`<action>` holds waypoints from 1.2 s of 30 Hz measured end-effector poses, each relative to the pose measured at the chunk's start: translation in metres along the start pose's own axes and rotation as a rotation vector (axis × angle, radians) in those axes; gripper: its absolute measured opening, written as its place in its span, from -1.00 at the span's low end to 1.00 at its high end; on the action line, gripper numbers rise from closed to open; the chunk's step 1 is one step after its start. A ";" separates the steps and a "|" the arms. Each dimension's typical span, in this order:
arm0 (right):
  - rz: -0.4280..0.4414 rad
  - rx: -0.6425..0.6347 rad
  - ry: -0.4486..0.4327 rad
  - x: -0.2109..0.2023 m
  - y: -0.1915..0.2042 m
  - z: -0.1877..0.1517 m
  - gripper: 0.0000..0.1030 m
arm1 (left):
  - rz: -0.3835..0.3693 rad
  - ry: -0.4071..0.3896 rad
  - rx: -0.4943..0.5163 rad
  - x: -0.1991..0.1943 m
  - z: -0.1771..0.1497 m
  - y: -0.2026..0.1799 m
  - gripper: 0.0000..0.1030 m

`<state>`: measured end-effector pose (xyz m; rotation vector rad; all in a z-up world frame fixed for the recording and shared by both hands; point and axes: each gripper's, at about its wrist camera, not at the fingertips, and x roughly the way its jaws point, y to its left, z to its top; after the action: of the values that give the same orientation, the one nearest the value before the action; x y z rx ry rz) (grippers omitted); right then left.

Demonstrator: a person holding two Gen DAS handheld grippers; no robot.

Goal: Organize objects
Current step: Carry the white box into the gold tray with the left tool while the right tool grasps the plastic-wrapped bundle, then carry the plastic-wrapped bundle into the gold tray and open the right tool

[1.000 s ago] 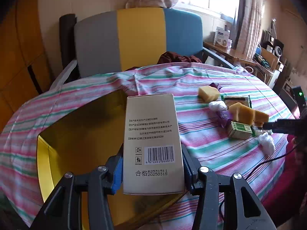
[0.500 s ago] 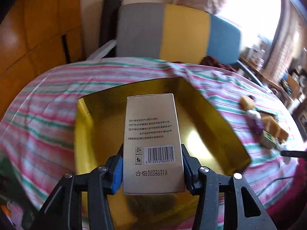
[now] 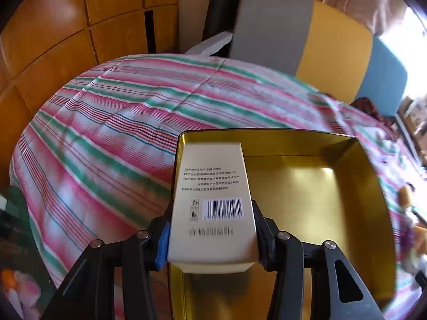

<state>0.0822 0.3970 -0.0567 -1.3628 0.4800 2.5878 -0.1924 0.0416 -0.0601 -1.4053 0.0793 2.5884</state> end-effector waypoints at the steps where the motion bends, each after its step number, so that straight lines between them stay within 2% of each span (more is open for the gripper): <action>1: -0.001 -0.012 0.006 0.001 0.002 -0.001 -0.31 | 0.010 0.006 0.005 0.006 0.003 -0.001 -0.02; 7: 0.015 -0.025 -0.011 0.001 0.001 -0.001 -0.31 | 0.125 -0.028 0.077 0.027 0.014 -0.014 -0.02; 10: 0.017 -0.033 -0.013 0.001 0.000 0.000 -0.31 | 0.159 -0.036 0.107 0.034 0.016 -0.021 0.00; 12: 0.021 -0.036 -0.017 -0.001 0.001 -0.001 -0.31 | 0.139 -0.034 0.090 0.036 0.018 -0.021 0.06; 13: 0.023 -0.036 -0.020 -0.001 0.001 -0.001 -0.31 | 0.130 -0.031 0.080 0.035 0.019 -0.020 0.22; 14: 0.022 -0.036 -0.022 -0.002 0.002 -0.001 -0.31 | 0.130 -0.036 0.070 0.033 0.018 -0.020 0.29; 20: 0.020 -0.042 -0.022 -0.002 0.004 -0.002 -0.31 | 0.092 -0.092 0.093 -0.002 0.009 -0.016 0.30; 25: 0.047 -0.019 -0.031 -0.006 0.010 0.001 -0.31 | 0.083 -0.169 0.067 -0.047 -0.006 0.011 0.41; 27: 0.087 -0.014 -0.043 -0.009 0.022 0.005 -0.31 | 0.081 -0.182 0.056 -0.060 -0.015 0.024 0.42; 31: 0.185 -0.092 -0.056 -0.012 0.075 0.020 -0.31 | 0.086 -0.179 -0.005 -0.078 -0.036 0.054 0.42; 36: 0.313 -0.193 0.014 0.011 0.154 0.039 -0.31 | 0.087 -0.166 -0.074 -0.088 -0.062 0.081 0.42</action>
<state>-0.0003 0.2680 -0.0144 -1.4693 0.4913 2.9450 -0.1099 -0.0590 -0.0244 -1.2293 0.0208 2.7958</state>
